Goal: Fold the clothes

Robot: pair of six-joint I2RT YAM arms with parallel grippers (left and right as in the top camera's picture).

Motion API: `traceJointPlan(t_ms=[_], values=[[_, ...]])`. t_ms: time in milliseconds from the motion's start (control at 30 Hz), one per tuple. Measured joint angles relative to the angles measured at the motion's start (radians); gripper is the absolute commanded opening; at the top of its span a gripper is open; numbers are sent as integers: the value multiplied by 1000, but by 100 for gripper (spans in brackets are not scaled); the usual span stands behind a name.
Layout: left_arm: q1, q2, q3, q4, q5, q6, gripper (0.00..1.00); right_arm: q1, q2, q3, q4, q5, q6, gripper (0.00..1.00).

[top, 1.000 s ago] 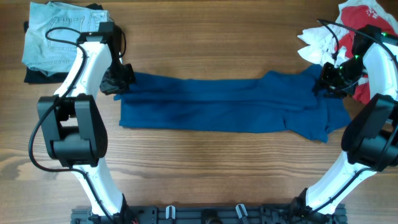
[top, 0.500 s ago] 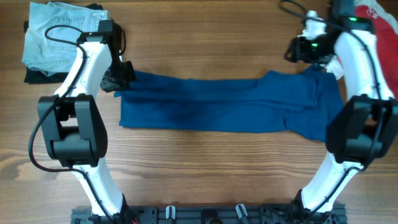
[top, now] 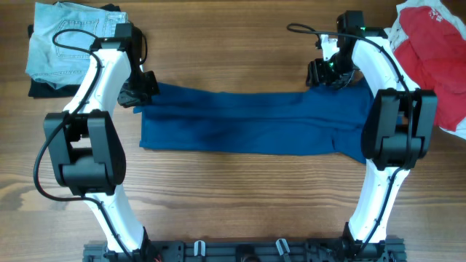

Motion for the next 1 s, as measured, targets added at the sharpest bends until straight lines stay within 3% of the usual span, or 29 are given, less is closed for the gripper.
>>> traceJointPlan(t_ms=[200, 267, 333, 433, 733, 1000], values=[[0, 0, 0, 1, 0, 0, 4, 0, 0, 0, -6, 20, -2, 55], [0, 0, 0, 1, 0, 0, 4, 0, 0, -2, -43, 12, -11, 45], [0, 0, 0, 1, 0, 0, 4, 0, 0, -3, -76, -3, -30, 25], [0, 0, 0, 2, 0, 0, 4, 0, 0, -3, -80, -10, -32, 14], [0, 0, 0, 8, 0, 0, 4, -21, 0, 50, -113, -14, -37, 11], [2, 0, 0, 8, -5, 0, 4, -31, -44, 156, -324, -13, 23, 4]])
